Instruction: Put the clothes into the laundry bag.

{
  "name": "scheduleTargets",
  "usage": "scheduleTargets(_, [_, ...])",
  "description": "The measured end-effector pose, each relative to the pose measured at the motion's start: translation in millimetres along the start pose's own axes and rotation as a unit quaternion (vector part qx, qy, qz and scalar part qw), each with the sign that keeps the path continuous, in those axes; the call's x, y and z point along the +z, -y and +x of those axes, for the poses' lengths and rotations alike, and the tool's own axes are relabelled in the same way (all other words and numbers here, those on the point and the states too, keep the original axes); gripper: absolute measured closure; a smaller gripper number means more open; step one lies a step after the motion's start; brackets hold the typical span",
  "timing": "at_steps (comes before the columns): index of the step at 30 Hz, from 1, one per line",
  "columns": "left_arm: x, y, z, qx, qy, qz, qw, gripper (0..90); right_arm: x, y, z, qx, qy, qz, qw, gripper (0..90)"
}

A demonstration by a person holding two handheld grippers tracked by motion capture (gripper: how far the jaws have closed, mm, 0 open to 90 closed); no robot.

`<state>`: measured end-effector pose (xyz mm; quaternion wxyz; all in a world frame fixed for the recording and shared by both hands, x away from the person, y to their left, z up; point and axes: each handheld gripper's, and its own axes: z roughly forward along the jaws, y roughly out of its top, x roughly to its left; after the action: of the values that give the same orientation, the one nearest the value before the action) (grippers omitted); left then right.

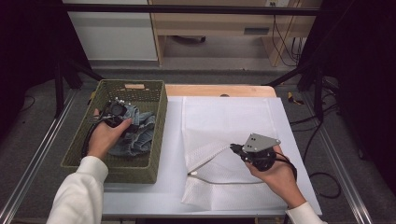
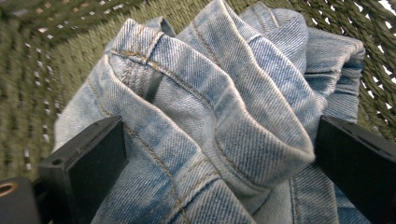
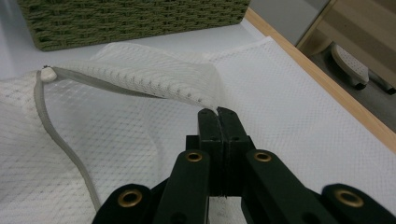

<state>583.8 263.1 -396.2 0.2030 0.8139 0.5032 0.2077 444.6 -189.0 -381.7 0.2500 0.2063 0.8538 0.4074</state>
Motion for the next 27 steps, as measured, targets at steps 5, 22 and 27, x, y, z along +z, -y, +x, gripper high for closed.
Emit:
scheduleTargets(5, [7.9, 1.3, -3.3, 0.007, 0.02, 0.016, 0.9997, 0.0, -0.9, 0.2, -0.4, 0.0, -0.002, 0.0, 1.0, 89.9])
scheduleTargets(22, [37.0, 2.5, -8.3, 0.045, -0.028, 0.031, 0.9981, 1.5, 0.9, 0.1, -0.4, 0.001, -0.007, 0.0, 1.0, 89.9])
scheduleTargets(27, [36.7, 2.1, -7.8, 0.046, -0.044, 0.035, 0.9974, 25.4, 1.3, -0.3, -0.4, 0.002, -0.008, 0.0, 1.0, 89.9])
